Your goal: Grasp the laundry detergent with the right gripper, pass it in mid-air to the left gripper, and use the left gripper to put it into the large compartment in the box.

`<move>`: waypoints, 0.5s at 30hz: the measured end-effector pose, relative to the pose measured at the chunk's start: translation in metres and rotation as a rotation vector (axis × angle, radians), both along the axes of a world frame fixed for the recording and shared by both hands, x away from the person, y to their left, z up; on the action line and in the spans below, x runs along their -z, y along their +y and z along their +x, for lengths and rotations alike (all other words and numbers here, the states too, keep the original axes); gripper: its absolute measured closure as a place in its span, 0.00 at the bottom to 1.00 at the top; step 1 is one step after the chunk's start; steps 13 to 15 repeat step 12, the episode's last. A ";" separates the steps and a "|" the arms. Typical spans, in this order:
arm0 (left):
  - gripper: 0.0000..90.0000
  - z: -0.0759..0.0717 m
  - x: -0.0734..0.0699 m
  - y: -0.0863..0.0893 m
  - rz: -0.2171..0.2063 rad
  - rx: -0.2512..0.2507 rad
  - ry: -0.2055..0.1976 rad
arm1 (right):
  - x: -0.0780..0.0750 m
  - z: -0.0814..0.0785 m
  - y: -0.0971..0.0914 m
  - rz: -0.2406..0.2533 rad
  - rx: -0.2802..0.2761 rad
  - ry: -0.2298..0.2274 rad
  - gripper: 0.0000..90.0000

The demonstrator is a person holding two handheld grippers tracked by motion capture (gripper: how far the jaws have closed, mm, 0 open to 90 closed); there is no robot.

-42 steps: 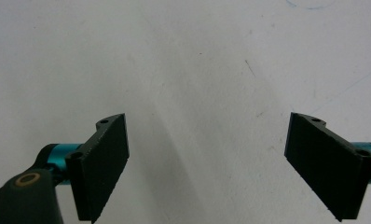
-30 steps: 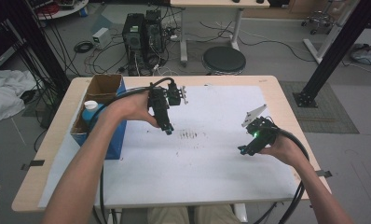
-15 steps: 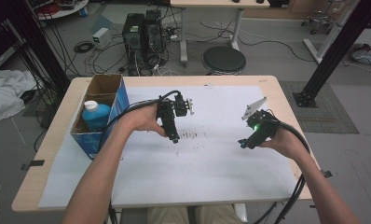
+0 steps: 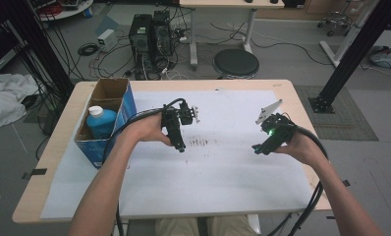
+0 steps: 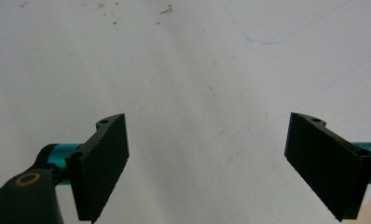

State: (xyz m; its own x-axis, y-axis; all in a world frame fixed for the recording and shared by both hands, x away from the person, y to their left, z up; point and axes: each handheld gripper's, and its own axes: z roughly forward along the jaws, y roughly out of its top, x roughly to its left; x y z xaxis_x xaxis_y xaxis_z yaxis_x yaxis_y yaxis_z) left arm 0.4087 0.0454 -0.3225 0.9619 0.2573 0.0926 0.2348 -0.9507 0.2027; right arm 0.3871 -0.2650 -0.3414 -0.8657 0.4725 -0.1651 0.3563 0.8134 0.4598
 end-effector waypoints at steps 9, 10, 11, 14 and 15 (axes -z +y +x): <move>0.18 -0.001 0.002 0.003 -0.018 -0.015 -0.027 | 0.002 -0.001 0.004 0.019 0.009 -0.015 0.14; 0.18 -0.002 0.002 0.005 -0.031 -0.026 -0.033 | 0.003 -0.001 0.004 0.021 0.009 -0.018 0.14; 0.18 -0.002 0.003 0.007 -0.037 -0.030 -0.034 | 0.004 -0.002 0.005 0.027 0.016 -0.016 0.14; 0.18 -0.001 0.003 0.008 -0.039 -0.029 -0.035 | 0.006 -0.001 0.006 0.024 0.011 -0.016 0.14; 0.18 -0.001 0.003 0.008 -0.039 -0.029 -0.035 | 0.006 -0.001 0.006 0.024 0.011 -0.016 0.14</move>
